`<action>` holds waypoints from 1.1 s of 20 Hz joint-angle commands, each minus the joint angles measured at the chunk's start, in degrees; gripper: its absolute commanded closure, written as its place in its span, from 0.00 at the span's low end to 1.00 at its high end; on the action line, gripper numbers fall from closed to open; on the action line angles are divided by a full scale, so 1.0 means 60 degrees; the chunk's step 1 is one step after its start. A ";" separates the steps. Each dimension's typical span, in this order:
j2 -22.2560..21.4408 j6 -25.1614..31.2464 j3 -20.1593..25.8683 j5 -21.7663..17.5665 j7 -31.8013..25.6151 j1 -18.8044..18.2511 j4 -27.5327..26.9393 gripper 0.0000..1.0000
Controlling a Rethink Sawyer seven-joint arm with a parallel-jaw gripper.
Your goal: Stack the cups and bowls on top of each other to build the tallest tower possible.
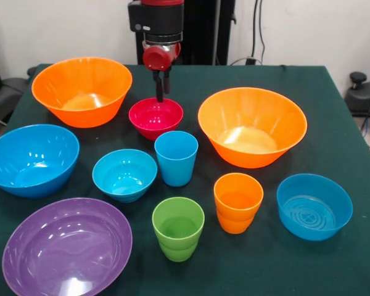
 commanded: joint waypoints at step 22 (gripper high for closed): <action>0.0481 -0.1563 -0.1674 -0.2798 0.3909 0.1682 -0.0916 0.00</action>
